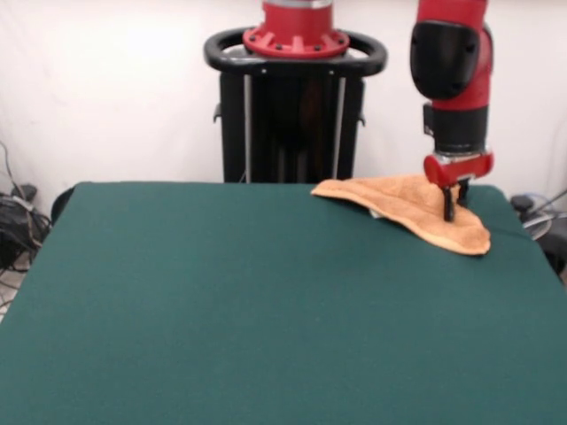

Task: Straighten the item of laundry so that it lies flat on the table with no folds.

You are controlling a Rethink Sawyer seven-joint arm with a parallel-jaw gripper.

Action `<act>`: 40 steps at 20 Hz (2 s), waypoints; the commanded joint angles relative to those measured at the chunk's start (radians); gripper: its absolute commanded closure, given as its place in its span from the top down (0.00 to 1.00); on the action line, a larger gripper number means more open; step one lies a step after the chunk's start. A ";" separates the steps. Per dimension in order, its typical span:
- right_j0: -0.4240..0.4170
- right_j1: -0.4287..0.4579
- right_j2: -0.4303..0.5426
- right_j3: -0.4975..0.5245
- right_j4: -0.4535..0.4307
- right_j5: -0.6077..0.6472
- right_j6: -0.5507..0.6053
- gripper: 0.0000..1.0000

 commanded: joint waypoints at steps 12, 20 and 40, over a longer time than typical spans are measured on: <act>-0.075 0.170 -0.042 -0.129 0.363 -0.130 0.190 0.00; -0.068 0.228 -0.066 -0.194 0.500 -0.121 0.127 0.00; -0.116 0.096 -0.042 -0.248 0.469 0.092 0.028 0.00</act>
